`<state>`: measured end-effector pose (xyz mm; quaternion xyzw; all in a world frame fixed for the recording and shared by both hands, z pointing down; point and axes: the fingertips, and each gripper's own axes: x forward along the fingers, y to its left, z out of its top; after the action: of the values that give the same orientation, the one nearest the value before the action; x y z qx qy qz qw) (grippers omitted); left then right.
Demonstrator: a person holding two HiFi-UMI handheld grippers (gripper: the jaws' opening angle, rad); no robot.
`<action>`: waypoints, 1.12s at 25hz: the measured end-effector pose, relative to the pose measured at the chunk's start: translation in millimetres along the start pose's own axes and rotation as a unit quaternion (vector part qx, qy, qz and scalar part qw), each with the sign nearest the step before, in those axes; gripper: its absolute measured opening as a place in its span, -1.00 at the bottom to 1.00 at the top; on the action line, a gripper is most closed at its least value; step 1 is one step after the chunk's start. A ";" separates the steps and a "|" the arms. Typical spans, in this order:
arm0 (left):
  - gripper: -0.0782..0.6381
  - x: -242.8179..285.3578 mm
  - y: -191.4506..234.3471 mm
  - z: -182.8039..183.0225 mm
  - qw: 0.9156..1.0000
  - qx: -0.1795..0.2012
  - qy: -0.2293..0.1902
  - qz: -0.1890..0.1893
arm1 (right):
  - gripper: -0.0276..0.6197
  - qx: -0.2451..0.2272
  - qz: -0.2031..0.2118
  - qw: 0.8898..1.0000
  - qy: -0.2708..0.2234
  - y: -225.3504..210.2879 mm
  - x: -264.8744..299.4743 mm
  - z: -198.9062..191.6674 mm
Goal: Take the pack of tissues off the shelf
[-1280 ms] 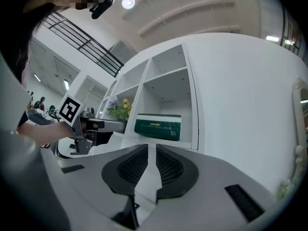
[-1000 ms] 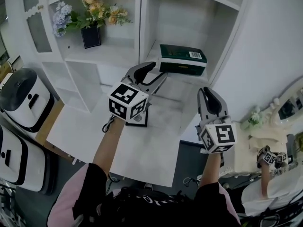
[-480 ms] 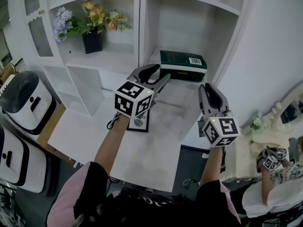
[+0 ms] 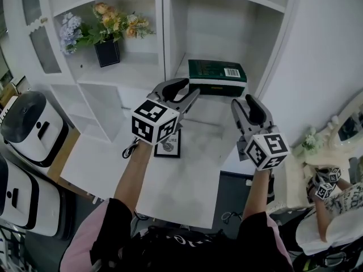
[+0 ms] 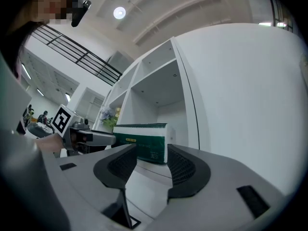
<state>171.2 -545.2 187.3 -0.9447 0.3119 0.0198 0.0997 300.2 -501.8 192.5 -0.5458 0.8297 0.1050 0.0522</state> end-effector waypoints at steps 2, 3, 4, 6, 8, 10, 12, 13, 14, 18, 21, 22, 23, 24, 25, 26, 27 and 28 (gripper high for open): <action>-0.33 -6.0 -0.1 1.7 1.000 -0.002 -0.004 -0.003 | -0.30 -0.004 0.001 1.000 0.002 1.0 1.5 1.9; -0.33 -9.1 0.1 2.2 1.000 -0.003 -0.005 -0.005 | -0.29 -0.006 0.003 1.000 0.002 1.8 2.6 2.9; -0.33 -12.2 0.3 2.2 1.000 -0.002 -0.007 -0.006 | -0.27 -0.007 0.005 1.000 0.002 3.1 4.1 3.8; -0.33 -18.6 1.1 0.9 1.000 0.004 -0.010 -0.010 | -0.26 -0.006 0.013 1.000 0.001 6.4 8.5 5.1; -0.34 -25.0 2.4 -1.4 1.000 0.011 -0.013 -0.013 | -0.24 -0.003 0.023 1.000 0.000 10.4 14.5 6.4; -0.34 -30.1 3.6 -3.7 1.000 0.017 -0.014 -0.014 | -0.24 0.001 0.033 0.999 -0.001 14.2 20.0 7.5; -0.34 -34.3 5.5 -5.5 1.000 0.019 -0.014 -0.013 | -0.23 0.006 0.041 0.999 0.002 18.1 23.9 7.3; -0.34 -36.3 6.7 -6.1 1.000 0.020 -0.013 -0.012 | -0.24 0.009 0.046 0.999 0.003 20.4 25.1 7.0; -0.34 -38.5 7.6 -6.7 1.000 0.021 -0.013 -0.011 | -0.24 0.012 0.050 0.999 0.003 23.0 25.7 6.6; -0.36 -47.7 7.4 -10.5 0.999 0.040 -0.009 -0.007 | -0.24 0.011 0.055 0.998 0.002 35.3 24.6 4.1; -0.36 -56.7 7.2 -13.9 0.999 0.046 -0.010 -0.003 | -0.24 -0.008 0.049 0.999 0.003 46.2 21.6 2.9; -0.36 -60.1 6.9 -14.8 0.999 0.045 -0.011 -0.002 | -0.25 -0.014 0.047 0.999 0.004 50.0 20.1 2.8; -0.36 -63.9 6.2 -15.5 0.999 0.044 -0.012 -0.001 | -0.25 -0.020 0.045 0.999 0.005 53.9 18.3 2.7; -0.36 -67.9 5.2 -16.3 0.999 0.044 -0.013 0.000 | -0.25 -0.025 0.044 0.999 0.006 57.9 16.2 2.7; -0.36 -72.3 3.9 -17.1 0.999 0.043 -0.013 0.000 | -0.26 -0.029 0.043 0.999 0.008 62.2 13.8 2.4; -0.36 -77.0 2.7 -18.1 0.999 0.040 -0.013 0.000 | -0.26 -0.032 0.042 0.999 0.009 66.6 11.3 1.8; -0.36 -82.0 1.4 -19.3 0.999 0.037 -0.013 0.000 | -0.27 -0.035 0.041 0.998 0.011 71.3 8.6 0.8; -0.36 -87.5 0.0 -20.8 0.999 0.035 -0.014 0.000 | -0.28 -0.037 0.041 0.998 0.014 76.4 5.8 -0.6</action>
<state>100.3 -498.2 216.3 -0.9402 0.3113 0.0220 0.1366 227.9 -477.9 200.9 -0.5145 0.8474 0.1305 0.0161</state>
